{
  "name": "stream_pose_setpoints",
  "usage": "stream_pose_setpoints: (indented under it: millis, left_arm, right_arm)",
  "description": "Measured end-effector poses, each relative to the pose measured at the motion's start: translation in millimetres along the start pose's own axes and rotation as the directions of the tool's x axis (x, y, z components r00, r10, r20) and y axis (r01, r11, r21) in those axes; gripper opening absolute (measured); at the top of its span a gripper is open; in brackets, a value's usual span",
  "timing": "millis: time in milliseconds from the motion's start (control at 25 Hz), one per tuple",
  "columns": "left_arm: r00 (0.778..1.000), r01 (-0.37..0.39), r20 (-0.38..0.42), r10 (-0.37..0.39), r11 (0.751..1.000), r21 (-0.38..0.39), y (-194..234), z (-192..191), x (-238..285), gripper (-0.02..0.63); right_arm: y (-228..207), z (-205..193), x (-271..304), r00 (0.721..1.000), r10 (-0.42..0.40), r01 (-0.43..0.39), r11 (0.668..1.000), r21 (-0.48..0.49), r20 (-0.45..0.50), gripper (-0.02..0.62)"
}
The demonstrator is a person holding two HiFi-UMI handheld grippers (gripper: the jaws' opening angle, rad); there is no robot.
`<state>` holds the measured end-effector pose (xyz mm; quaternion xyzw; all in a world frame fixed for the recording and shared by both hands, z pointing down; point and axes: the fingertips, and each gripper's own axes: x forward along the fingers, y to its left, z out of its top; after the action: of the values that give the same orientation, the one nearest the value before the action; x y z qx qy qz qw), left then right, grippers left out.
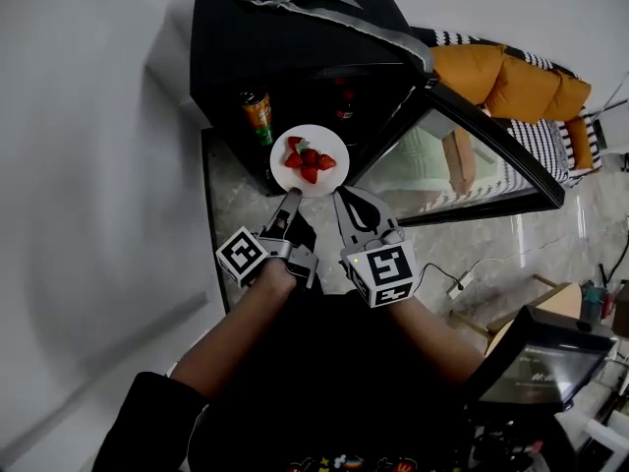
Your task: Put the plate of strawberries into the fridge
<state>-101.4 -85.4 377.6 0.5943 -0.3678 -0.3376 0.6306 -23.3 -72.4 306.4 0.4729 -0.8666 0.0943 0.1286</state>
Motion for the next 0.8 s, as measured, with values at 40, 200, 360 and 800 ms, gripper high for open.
stream_pose_setpoints:
  millis: [40, 200, 360, 800]
  left_arm:
    - [1.0, 0.009, -0.005, -0.009, 1.0, -0.015, 1, 5, 4, 0.012]
    - [0.999, 0.018, -0.028, -0.018, 0.999, -0.029, 10, 22, 16, 0.012]
    - [0.999, -0.006, -0.041, 0.003, 0.998, -0.058, 20, 24, 22, 0.012]
    - [0.999, -0.006, 0.051, 0.012, 0.993, -0.118, 57, 34, 49, 0.012]
  right_arm:
    - [0, 1, 9, 1.0, -0.007, 0.007, 1.0, 0.005, -0.002, 0.005]
    - [1, -2, 39, 1.0, -0.025, 0.025, 1.0, 0.008, -0.007, 0.005]
    - [-3, -8, 52, 0.999, -0.033, 0.034, 0.999, 0.02, -0.035, 0.005]
    - [-28, -19, 78, 0.998, 0.041, -0.04, 0.999, 0.022, -0.055, 0.005]
